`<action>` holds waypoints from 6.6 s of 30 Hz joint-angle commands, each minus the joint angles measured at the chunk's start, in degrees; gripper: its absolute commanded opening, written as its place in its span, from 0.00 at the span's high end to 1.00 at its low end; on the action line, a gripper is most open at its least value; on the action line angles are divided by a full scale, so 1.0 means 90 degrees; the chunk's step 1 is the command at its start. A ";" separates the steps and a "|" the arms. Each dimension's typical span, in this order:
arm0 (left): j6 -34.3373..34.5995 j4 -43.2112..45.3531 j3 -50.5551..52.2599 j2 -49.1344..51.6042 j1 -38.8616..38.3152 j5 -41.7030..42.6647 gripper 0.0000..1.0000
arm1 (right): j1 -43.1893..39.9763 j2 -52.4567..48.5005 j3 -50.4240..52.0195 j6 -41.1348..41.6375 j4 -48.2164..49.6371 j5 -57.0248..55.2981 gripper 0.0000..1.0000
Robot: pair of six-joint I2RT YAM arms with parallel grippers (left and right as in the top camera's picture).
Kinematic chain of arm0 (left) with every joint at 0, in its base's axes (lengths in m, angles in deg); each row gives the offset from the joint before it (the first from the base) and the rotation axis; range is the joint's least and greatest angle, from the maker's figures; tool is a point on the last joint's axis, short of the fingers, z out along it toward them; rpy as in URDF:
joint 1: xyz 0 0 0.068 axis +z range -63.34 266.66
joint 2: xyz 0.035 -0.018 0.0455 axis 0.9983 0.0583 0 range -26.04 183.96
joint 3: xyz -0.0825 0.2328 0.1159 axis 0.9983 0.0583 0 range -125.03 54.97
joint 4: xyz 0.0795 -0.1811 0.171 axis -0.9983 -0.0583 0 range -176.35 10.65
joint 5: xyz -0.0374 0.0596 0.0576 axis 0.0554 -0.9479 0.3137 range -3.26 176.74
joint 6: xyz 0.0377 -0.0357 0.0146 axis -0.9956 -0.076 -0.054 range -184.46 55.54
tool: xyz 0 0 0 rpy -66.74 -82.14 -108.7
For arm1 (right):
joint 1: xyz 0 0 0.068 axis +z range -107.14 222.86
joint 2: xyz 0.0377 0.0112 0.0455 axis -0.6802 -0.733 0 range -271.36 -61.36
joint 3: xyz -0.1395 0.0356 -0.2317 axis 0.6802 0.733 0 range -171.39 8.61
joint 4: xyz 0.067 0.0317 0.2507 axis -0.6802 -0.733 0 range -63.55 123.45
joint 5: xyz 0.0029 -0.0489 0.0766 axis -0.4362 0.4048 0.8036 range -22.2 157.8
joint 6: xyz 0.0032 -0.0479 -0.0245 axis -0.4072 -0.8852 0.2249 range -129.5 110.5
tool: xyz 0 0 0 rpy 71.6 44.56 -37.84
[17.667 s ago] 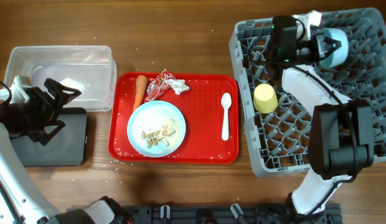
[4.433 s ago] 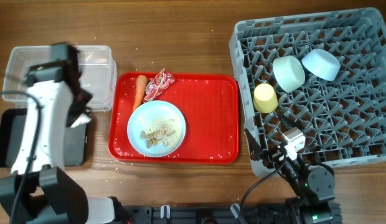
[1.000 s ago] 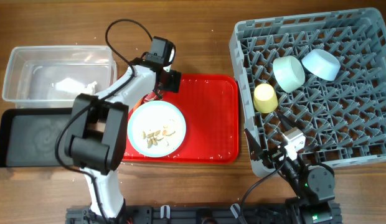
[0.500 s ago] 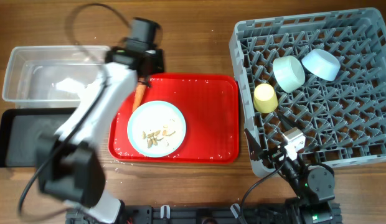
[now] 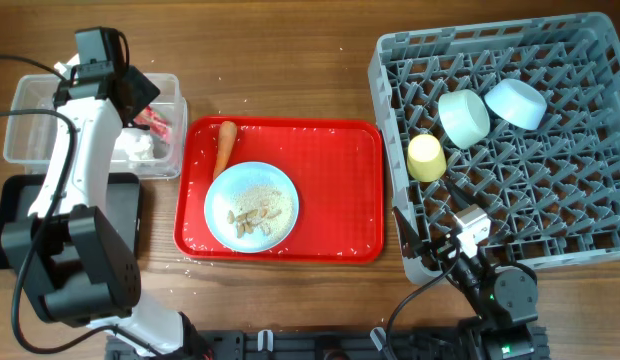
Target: Sort waste into correct bins and load items into the dishwasher rack
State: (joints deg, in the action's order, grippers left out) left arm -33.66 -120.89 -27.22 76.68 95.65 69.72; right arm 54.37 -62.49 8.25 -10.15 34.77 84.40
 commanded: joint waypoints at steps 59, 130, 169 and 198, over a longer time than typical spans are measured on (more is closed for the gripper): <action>0.0969 -0.1066 0.2584 -0.1829 0.3070 0.1503 0.78 | -0.0032 0.0010 0.0007 0.0090 0.0012 -0.0007 0.00; 0.1430 -0.0435 0.4051 -0.2701 0.2909 0.1617 0.77 | -0.0032 0.0012 0.0007 0.0087 0.0012 -0.0007 0.00; 0.1248 -0.1064 0.2914 -0.2351 0.3133 0.2210 0.92 | -0.0032 0.0012 0.0007 0.0087 0.0012 -0.0007 0.00; -0.1231 0.0131 0.1615 -0.0741 -0.4779 0.1591 0.38 | -0.0032 0.0012 0.0007 0.0087 0.0012 -0.0007 0.00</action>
State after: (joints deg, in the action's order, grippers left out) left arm -43.18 -122.94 -12.56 63.91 60.29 89.22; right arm 54.33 -62.53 8.25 -10.13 34.79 84.25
